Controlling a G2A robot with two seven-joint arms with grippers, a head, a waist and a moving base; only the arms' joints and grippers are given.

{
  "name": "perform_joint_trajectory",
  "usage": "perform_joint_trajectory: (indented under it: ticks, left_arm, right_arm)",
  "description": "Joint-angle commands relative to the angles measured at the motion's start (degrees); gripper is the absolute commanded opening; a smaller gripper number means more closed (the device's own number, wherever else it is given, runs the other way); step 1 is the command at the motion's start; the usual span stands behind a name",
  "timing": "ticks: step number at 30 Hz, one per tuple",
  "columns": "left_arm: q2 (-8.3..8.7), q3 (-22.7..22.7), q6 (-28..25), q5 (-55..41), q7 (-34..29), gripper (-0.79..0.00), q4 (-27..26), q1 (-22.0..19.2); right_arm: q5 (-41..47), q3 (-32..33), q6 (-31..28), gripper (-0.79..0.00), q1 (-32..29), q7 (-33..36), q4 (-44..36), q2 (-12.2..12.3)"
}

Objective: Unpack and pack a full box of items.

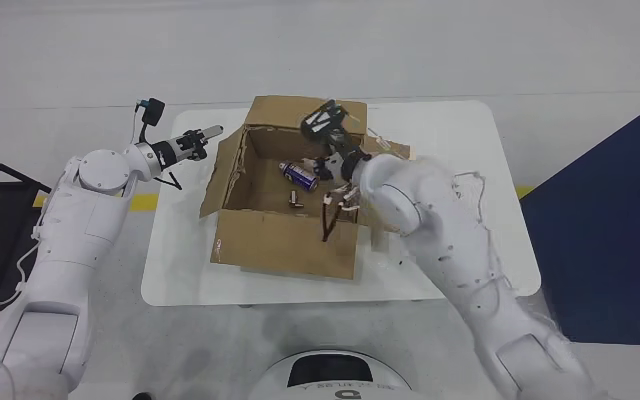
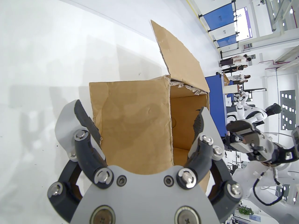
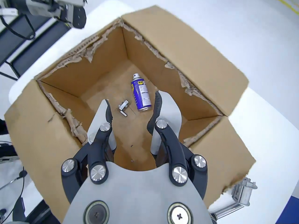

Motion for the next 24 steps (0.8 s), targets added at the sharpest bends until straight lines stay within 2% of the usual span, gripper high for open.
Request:
perform_joint_trajectory:
  ticks: [1,5,7,9,12,14,16,19,24]
  left_arm:
    - [0.00,0.0,0.0,0.0,0.0,0.000,0.0,0.0]
    - [0.00,0.0,0.0,0.0,0.0,0.000,0.0,0.0]
    - [0.00,0.0,0.0,0.0,0.0,0.000,0.0,0.0]
    - [0.00,0.0,0.0,0.0,0.0,0.000,0.0,0.0]
    - [0.00,0.0,0.0,0.0,0.0,0.000,0.0,0.0]
    - [0.00,0.0,0.0,0.0,0.0,0.000,0.0,0.0]
    - [0.00,0.0,0.0,0.0,0.0,0.000,0.0,0.0]
    - [0.00,0.0,0.0,0.0,0.0,0.000,0.0,0.0]
    - [0.00,0.0,0.0,0.0,0.0,0.000,0.0,0.0]
  right_arm:
    - [-0.6,6.8,-0.3,-0.403,-6.4,-3.0,-6.1,1.1]
    - [1.0,19.5,3.0,-0.376,-15.2,-7.9,-9.4,2.3]
    - [1.2,24.8,6.9,-0.314,-17.8,-9.0,-7.6,2.6]
    - [0.9,27.6,10.1,-0.185,-18.4,-8.1,-4.5,2.7]
    - [0.8,29.7,11.2,-0.203,-16.2,-5.6,3.0,3.0]
    - [0.5,29.0,10.6,-0.172,-13.5,-3.1,8.2,3.1]
    - [-2.0,28.4,11.0,-0.286,-10.9,-1.5,13.4,3.2]
    - [-6.4,25.9,12.7,-0.369,-6.9,0.3,20.4,3.2]
    - [-10.4,23.4,13.9,-0.406,-1.9,2.0,28.6,3.1]
